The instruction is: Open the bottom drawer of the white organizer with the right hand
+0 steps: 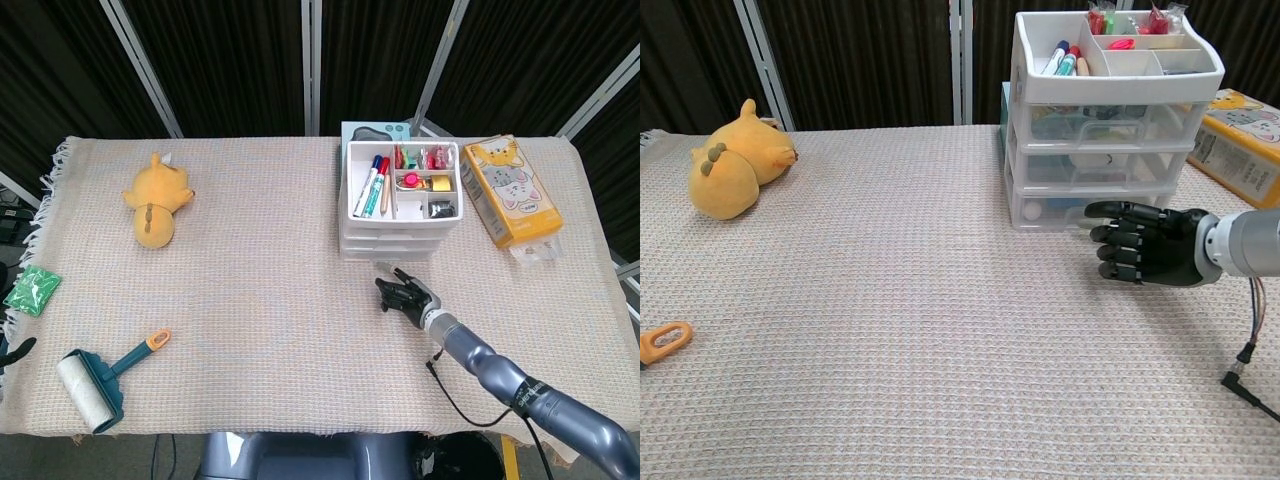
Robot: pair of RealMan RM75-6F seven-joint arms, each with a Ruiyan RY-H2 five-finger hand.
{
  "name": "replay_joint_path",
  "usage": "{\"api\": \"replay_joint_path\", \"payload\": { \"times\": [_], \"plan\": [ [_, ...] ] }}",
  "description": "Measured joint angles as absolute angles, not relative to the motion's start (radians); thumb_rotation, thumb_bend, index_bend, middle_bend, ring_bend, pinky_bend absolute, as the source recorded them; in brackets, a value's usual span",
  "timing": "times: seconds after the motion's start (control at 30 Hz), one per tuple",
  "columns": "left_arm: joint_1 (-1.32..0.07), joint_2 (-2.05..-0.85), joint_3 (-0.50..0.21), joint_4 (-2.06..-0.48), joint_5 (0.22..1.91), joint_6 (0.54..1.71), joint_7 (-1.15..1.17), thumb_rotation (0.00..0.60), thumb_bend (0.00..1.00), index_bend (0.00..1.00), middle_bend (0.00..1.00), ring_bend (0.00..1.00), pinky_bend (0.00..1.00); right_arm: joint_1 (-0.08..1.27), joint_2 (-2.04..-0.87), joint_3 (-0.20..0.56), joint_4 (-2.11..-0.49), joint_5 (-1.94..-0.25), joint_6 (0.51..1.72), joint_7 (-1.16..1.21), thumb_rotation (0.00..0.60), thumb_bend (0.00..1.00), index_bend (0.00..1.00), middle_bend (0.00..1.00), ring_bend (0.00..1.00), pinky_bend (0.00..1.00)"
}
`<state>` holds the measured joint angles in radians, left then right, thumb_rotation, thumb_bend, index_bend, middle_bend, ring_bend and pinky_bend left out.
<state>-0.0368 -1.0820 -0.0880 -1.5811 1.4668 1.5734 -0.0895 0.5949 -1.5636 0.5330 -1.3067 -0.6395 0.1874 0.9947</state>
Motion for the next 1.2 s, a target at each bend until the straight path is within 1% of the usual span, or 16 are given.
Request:
{"api": "replay_joint_path", "payload": {
  "times": [0.3,0.43,0.7,0.87,1.2],
  "plan": [
    [-0.039,-1.08,-0.084,-1.582,1.475,1.569,-0.096,0.6,0.08,0.0,0.0,0.0,0.0,0.614,-1.599,0.546,-1.247,-0.599,0.174,0.987,0.6,0.29,0.17,0.74,0.77,0.71],
    [-0.041,-1.075,-0.078,-1.583,1.486,1.562,-0.108,0.6,0.08,0.0,0.0,0.0,0.0,0.615,-1.617,0.56,-1.219,-0.584,0.169,0.988,0.6,0.3,0.2,0.74,0.77,0.71],
    [-0.045,-1.077,-0.073,-1.587,1.496,1.559,-0.098,0.6,0.08,0.0,0.0,0.0,0.0,0.594,-1.651,0.622,-1.183,-0.568,0.119,0.99,0.6,0.3,0.22,0.74,0.77,0.71],
    [-0.043,-1.077,-0.071,-1.589,1.499,1.562,-0.095,0.6,0.08,0.0,0.0,0.0,0.0,0.59,-1.665,0.633,-1.16,-0.555,0.104,0.985,0.6,0.31,0.26,0.74,0.77,0.71],
    [-0.043,-1.075,-0.064,-1.595,1.513,1.565,-0.092,0.6,0.08,0.0,0.0,0.0,0.0,0.582,-1.664,0.656,-1.162,-0.548,0.078,0.962,0.6,0.31,0.27,0.74,0.77,0.71]
  ]
}}
